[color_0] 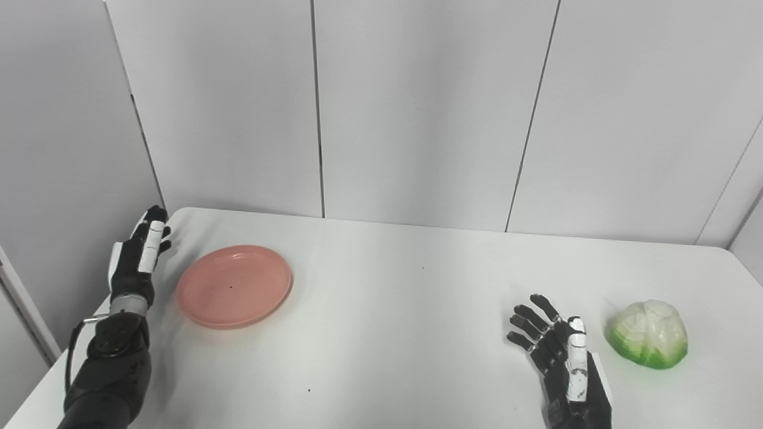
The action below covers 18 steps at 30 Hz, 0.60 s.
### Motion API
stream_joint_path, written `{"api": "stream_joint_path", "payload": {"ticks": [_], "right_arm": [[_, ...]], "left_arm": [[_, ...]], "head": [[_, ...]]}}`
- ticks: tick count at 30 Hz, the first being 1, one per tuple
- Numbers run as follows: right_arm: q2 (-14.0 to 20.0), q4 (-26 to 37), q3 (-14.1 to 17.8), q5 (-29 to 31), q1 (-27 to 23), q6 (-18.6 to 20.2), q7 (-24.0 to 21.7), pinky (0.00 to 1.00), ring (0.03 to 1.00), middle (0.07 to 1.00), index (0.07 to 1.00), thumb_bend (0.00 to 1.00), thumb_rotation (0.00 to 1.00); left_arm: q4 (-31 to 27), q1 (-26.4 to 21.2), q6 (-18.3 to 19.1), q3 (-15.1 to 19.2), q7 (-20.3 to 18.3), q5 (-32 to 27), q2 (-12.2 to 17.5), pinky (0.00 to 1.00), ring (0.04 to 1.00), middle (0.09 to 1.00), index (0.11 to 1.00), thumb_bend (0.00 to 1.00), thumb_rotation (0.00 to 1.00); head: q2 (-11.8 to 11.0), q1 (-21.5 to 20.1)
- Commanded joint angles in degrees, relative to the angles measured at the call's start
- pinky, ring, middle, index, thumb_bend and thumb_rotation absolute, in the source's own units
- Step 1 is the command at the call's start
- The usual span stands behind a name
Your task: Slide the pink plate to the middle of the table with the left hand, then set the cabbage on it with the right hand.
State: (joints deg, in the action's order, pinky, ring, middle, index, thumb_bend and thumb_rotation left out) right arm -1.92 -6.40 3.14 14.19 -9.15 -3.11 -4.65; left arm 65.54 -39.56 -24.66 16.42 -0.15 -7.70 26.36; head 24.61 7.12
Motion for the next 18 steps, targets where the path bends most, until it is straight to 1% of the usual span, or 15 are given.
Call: {"api": "stream_joint_path", "payload": {"ticks": [1, 4, 6, 8, 10, 11, 12, 13, 14, 16, 17, 18], "right_arm": [[-0.3, -3.0, 0.3, 0.6, 5.4, 0.1, -0.7, 0.72, 0.76, 0.741, 0.82, 0.78, 1.0], [-0.2, -2.1, 0.1, 0.6, 5.9, 0.6, -0.8, 0.71, 0.753, 0.742, 0.82, 0.78, 1.0], [0.0, -1.6, 0.1, 0.7, 6.0, 1.0, -0.9, 0.71, 0.748, 0.741, 0.821, 0.77, 1.0], [0.1, -1.4, 0.0, 0.9, 6.1, 1.1, -1.2, 0.71, 0.745, 0.74, 0.825, 0.77, 1.0], [0.2, -1.3, 0.0, 0.7, 6.1, 1.2, -1.2, 0.7, 0.745, 0.738, 0.827, 0.77, 1.0], [0.3, -1.3, -0.1, 0.7, 6.1, 1.3, -1.3, 0.7, 0.745, 0.738, 0.827, 0.77, 1.0], [0.4, -1.3, -0.2, 0.7, 6.1, 1.3, -1.4, 0.7, 0.748, 0.736, 0.83, 0.77, 1.0], [0.6, -1.2, -0.4, 0.7, 6.1, 1.4, -1.9, 0.7, 0.749, 0.736, 0.83, 0.77, 1.0], [0.8, -1.2, -0.5, 0.8, 6.1, 1.4, -2.2, 0.7, 0.746, 0.737, 0.836, 0.77, 1.0], [1.2, -1.1, -0.8, 1.0, 6.3, 1.5, -2.9, 0.7, 0.744, 0.739, 0.837, 0.77, 1.0], [1.4, -1.0, -1.0, 1.0, 6.4, 1.4, -3.2, 0.69, 0.744, 0.738, 0.83, 0.77, 1.0], [1.6, -1.0, -1.2, 0.9, 6.5, 1.2, -3.4, 0.69, 0.744, 0.738, 0.829, 0.77, 1.0]], "left_arm": [[-0.3, -3.4, -2.2, 0.0, -0.5, -0.4, 1.7, 0.91, 0.911, 0.963, 0.89, 0.9, 0.89], [1.1, -3.0, -2.3, -1.0, -0.9, 0.5, 1.8, 0.91, 0.918, 0.965, 0.886, 0.9, 0.87], [1.7, -2.8, -2.3, -2.0, -0.8, 1.5, 1.9, 0.91, 0.916, 0.963, 0.884, 0.89, 0.87], [2.4, -2.7, -2.2, -2.5, -1.0, 1.3, 1.7, 0.94, 0.921, 0.964, 0.885, 0.91, 0.87], [3.0, -2.6, -2.2, -2.3, -2.7, -0.1, 1.3, 0.97, 0.952, 0.989, 0.907, 0.9, 0.88], [2.9, -2.3, -2.2, -2.0, -3.1, -0.8, 0.7, 0.97, 0.954, 0.991, 0.908, 0.9, 0.88], [2.8, -2.0, -2.3, -1.8, -3.3, -1.1, 0.4, 0.93, 0.939, 0.988, 0.907, 0.9, 0.89], [2.3, -1.5, -2.2, -1.4, -3.8, -1.7, -0.5, 0.91, 0.934, 0.987, 0.907, 0.89, 0.9], [2.0, -1.2, -2.2, -1.1, -4.2, -2.2, -1.0, 0.9, 0.952, 0.991, 0.921, 0.87, 0.92], [1.2, -0.4, -2.2, -0.1, -5.4, -3.9, -2.4, 0.91, 0.964, 0.994, 0.928, 0.86, 0.92], [1.3, 0.0, -2.2, 0.6, -5.9, -4.8, -3.2, 0.9, 0.956, 0.985, 0.923, 0.9, 0.9], [1.2, 0.4, -2.2, 1.4, -6.7, -6.0, -4.3, 0.9, 0.955, 0.983, 0.922, 0.91, 0.9]], "head": [[0.0, 0.1], [0.3, 0.1], [0.6, 0.1], [0.8, 0.1], [0.9, 0.0], [0.9, 0.0], [0.9, 0.0], [1.1, 0.0], [1.1, 0.0], [0.9, 0.1], [0.8, 0.1], [0.6, 0.1]]}}
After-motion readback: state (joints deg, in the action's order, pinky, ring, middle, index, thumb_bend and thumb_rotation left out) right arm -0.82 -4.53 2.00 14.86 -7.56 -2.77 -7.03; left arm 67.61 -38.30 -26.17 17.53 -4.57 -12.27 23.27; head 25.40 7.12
